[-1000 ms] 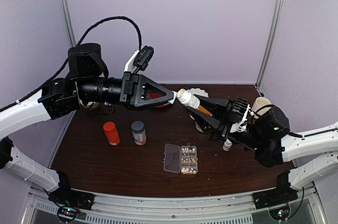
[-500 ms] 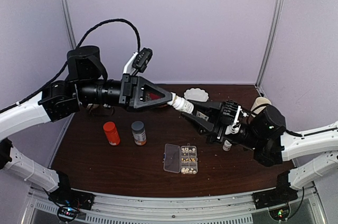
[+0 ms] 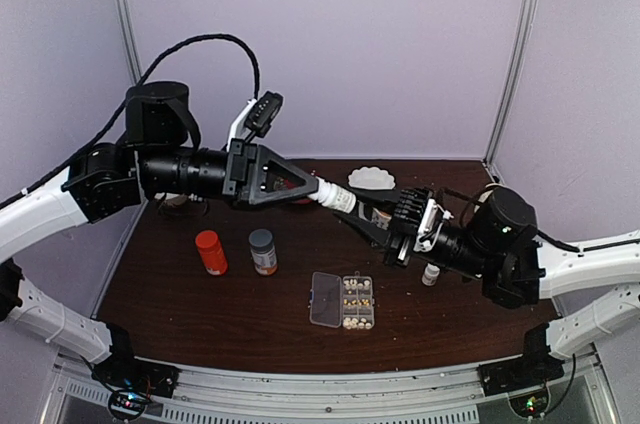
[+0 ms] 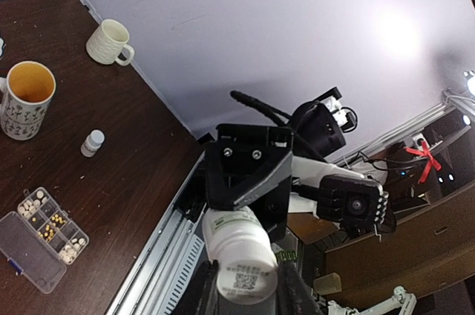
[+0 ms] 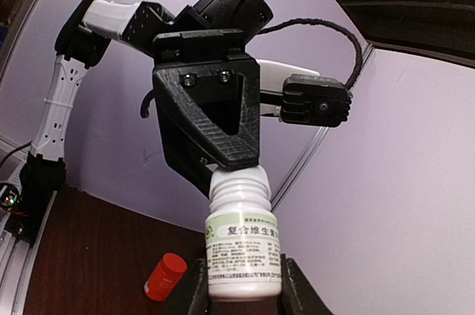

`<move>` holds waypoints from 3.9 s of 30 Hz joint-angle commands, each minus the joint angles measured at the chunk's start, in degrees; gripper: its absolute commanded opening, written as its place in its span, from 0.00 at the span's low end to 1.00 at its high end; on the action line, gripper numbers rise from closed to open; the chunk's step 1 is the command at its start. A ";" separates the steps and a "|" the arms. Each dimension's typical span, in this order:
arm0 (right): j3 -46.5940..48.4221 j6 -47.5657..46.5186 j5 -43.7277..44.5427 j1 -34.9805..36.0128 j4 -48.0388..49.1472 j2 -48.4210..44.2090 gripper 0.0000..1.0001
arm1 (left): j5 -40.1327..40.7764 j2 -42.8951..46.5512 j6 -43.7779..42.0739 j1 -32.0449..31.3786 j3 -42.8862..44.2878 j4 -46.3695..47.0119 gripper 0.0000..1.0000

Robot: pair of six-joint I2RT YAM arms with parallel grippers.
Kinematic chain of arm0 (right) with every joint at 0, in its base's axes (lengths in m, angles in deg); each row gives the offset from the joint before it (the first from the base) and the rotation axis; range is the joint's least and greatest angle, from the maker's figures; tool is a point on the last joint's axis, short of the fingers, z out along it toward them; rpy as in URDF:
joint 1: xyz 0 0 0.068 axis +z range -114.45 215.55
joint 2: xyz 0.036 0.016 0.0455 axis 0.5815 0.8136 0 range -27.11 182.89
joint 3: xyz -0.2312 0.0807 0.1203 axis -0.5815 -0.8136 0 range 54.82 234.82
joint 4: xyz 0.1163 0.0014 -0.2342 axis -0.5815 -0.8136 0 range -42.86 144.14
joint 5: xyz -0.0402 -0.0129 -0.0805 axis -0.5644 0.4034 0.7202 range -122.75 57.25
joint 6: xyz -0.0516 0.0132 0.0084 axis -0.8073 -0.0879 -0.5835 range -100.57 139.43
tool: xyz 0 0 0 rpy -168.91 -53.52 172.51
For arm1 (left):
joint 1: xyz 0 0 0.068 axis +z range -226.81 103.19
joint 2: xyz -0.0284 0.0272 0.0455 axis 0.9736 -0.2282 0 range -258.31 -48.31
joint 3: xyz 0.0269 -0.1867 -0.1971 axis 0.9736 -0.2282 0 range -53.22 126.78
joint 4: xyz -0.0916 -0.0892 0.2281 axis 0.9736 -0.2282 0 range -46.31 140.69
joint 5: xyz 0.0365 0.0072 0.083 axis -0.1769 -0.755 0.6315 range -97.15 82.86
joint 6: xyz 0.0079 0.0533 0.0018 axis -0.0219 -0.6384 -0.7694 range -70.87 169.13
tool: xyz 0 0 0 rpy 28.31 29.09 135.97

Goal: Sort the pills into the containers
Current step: Close the lid of the pill bottle, then screw the lid of the pill bottle onto the pill bottle.

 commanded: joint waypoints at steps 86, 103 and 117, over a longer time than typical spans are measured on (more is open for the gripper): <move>4.79 33.52 -12.74 -4.65 -45.06 -15.09 0.00 | 33.30 4.37 -136.35 -8.15 -24.60 34.80 0.94; -1.76 22.99 -2.65 -4.67 -34.41 -20.58 0.00 | 44.69 10.51 -52.13 -8.48 -17.21 18.01 0.98; -0.55 17.55 -3.98 -4.33 -27.84 -16.31 0.00 | 16.87 5.83 -33.45 -7.58 1.21 -3.46 0.89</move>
